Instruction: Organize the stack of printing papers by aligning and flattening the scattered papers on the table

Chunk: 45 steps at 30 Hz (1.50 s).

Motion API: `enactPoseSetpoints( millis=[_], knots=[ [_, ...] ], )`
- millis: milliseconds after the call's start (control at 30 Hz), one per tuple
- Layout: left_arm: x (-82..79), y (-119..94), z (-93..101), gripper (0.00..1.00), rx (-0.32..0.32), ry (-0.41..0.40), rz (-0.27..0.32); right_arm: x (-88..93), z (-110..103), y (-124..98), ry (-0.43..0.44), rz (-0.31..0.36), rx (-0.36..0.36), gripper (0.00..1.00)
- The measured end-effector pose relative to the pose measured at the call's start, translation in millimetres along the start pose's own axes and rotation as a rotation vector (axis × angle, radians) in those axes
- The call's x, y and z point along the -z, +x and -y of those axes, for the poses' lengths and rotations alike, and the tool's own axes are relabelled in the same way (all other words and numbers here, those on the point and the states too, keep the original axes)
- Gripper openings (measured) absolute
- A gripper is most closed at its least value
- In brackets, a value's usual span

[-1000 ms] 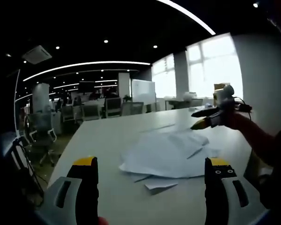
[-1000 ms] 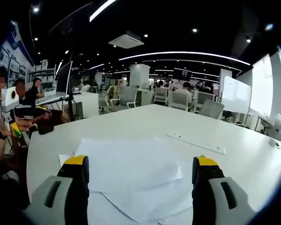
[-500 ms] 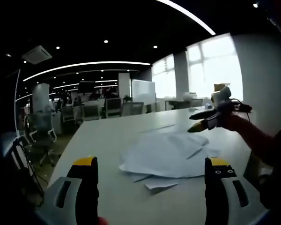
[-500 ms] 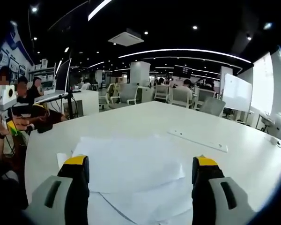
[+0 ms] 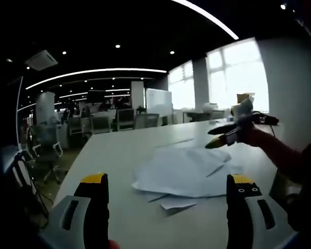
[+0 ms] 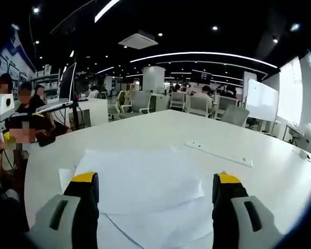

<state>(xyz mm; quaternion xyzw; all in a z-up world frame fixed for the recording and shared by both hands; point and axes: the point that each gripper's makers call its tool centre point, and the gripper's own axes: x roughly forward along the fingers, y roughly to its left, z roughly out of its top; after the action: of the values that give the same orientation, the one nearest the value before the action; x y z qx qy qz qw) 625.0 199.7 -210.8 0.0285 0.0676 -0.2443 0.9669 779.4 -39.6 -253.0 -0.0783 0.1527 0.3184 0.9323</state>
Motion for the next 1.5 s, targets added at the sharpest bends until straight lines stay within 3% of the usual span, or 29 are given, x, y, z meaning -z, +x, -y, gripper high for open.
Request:
enactPoseSetpoints(
  millis=[1500],
  knots=[
    [6.2, 0, 7.8, 0.97, 0.012, -0.015, 0.001, 38.3, 12, 32, 0.016, -0.087, 0.007, 0.85]
  ],
)
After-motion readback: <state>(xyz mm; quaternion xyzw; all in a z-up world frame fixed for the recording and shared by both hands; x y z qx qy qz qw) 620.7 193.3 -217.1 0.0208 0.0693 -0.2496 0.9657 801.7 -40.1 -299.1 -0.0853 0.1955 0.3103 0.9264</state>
